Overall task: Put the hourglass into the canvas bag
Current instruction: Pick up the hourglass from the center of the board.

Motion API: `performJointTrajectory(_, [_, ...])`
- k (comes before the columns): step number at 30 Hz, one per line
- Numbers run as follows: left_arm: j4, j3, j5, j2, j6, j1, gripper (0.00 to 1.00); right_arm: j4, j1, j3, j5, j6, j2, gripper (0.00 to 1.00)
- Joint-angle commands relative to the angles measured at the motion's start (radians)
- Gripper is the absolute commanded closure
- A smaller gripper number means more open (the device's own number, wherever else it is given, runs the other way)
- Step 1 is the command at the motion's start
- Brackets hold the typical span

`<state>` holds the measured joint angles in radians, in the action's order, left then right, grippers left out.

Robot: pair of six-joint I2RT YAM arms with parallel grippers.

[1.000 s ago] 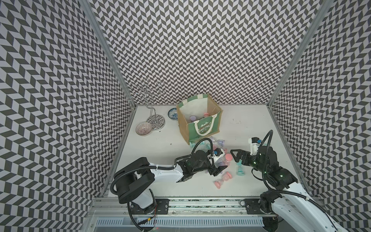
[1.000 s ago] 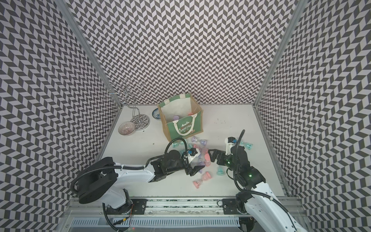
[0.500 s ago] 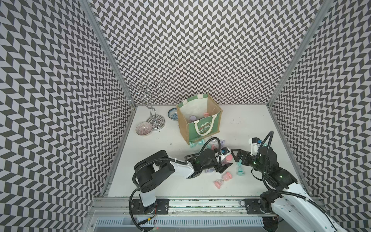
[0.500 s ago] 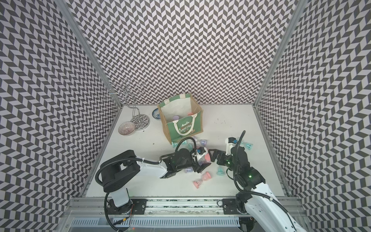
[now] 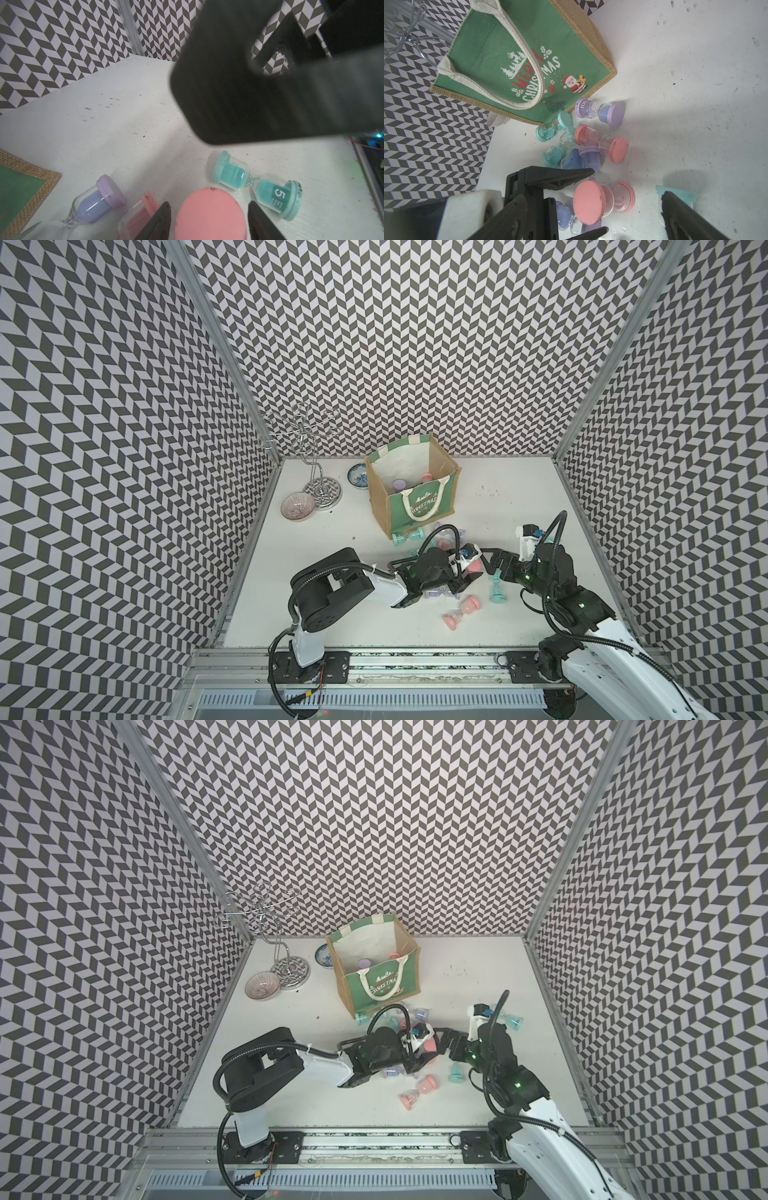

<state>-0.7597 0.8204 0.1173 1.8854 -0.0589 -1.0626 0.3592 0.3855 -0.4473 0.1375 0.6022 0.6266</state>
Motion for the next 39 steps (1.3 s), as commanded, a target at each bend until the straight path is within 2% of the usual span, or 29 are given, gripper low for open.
performJointTrajectory(1, [-0.052, 0.020, 0.001, 0.017, -0.009, -0.008, 0.44, -0.033, -0.008, -0.005, -0.030, -0.012, -0.018, 0.01])
performJointTrajectory(8, [-0.065, 0.015, 0.010, 0.004, -0.009, -0.007, 0.53, -0.036, -0.009, -0.005, -0.030, -0.013, -0.017, 0.01])
performJointTrajectory(21, [-0.051, 0.018, 0.011, -0.064, 0.006, -0.014, 0.61, -0.012, -0.010, -0.027, -0.043, -0.014, -0.047, 0.01])
performJointTrajectory(31, [0.007, -0.025, -0.079, -0.238, 0.015, -0.019, 0.65, -0.002, -0.010, -0.087, -0.022, -0.038, -0.063, 0.01])
performJointTrajectory(39, [0.187, -0.026, -0.214, -0.415, 0.044, -0.017, 0.67, -0.060, -0.010, -0.164, 0.110, -0.069, -0.045, 0.01])
